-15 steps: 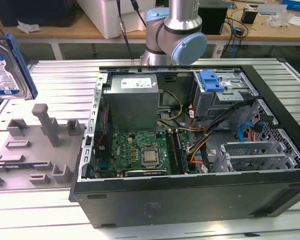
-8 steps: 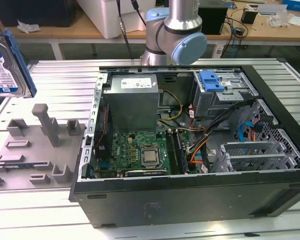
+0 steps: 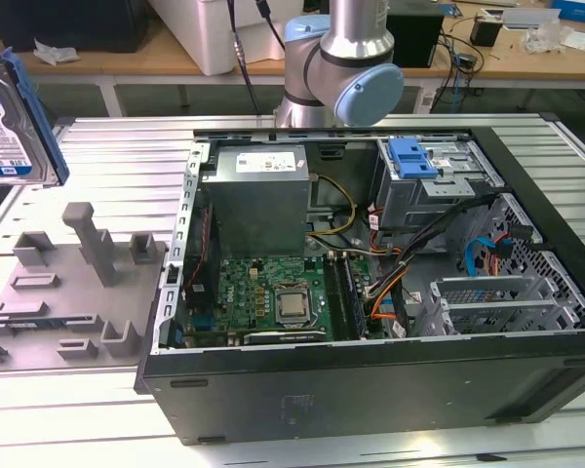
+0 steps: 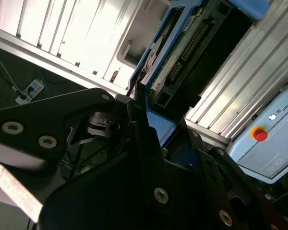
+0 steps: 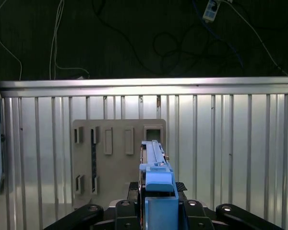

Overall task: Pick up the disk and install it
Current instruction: 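Pick up the disk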

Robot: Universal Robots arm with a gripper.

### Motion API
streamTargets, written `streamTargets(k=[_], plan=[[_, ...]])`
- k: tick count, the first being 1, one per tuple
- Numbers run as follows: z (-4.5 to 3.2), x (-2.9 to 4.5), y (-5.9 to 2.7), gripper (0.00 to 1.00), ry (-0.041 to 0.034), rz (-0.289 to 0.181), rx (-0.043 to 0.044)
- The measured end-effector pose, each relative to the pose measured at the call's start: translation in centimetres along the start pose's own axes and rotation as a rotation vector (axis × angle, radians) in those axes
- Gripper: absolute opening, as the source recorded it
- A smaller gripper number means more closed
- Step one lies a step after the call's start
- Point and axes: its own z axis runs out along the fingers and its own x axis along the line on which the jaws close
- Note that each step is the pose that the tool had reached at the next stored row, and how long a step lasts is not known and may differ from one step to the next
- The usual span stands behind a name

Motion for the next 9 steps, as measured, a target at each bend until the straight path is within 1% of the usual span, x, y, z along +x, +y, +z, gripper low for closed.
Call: streamTargets(k=[9], plan=[[-1.33, 0.07, -0.04, 0.36, 0.0031, 0.000, 0.0000]])
